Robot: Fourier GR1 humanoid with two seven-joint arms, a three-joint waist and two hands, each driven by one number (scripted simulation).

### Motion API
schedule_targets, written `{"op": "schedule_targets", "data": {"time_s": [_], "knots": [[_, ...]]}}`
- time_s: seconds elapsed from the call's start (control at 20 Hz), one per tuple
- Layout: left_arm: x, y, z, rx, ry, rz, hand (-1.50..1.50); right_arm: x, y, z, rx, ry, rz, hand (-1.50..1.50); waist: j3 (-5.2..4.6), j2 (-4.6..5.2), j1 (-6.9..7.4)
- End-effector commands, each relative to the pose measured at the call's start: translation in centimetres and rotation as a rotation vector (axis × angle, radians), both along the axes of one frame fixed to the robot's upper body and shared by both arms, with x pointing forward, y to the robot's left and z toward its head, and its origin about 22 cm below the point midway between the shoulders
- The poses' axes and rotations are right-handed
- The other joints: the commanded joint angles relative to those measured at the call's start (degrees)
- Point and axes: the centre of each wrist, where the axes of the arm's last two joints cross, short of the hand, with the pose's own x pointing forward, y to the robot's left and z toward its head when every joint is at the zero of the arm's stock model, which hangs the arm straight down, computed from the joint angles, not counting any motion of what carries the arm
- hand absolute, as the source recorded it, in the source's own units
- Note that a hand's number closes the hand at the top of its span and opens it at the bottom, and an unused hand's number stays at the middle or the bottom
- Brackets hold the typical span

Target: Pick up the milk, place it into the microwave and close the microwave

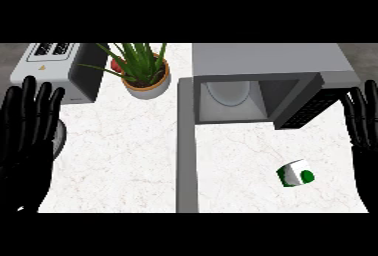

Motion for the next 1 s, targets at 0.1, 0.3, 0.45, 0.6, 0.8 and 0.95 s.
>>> {"op": "schedule_targets", "data": {"time_s": [0.1,0.3,0.45,0.6,0.8,0.95], "knots": [[3.4,2.4,0.1,0.017,0.032,0.003,-1.50,-0.3,-0.8,0.5,0.005,0.008,-0.070,-1.50,-0.24,0.84,1.74],[2.7,4.7,-1.5,-0.053,0.229,0.023,-1.50,-2.8,3.2,-2.2,0.221,0.080,0.103,-1.50,-0.19,0.94,1.69],[1.4,7.4,-2.9,-0.080,0.241,0.037,-1.50,-5.0,3.3,-3.7,0.244,0.094,0.111,-1.50,-0.23,0.66,1.80],[0.0,6.0,-2.7,-0.081,0.244,0.027,-1.50,-6.9,4.3,-4.1,0.249,0.108,0.119,-1.50,-0.23,0.64,1.83],[-2.9,8.0,-0.9,-0.058,0.245,0.027,-1.50,-7.5,6.1,-4.6,0.242,0.101,0.093,-1.50,-0.23,0.62,2.19],[-3.0,7.8,-2.5,-0.073,0.251,0.029,-1.50,-8.7,4.9,-4.7,0.206,0.090,-0.001,-1.50,-0.24,0.66,1.90]]}}
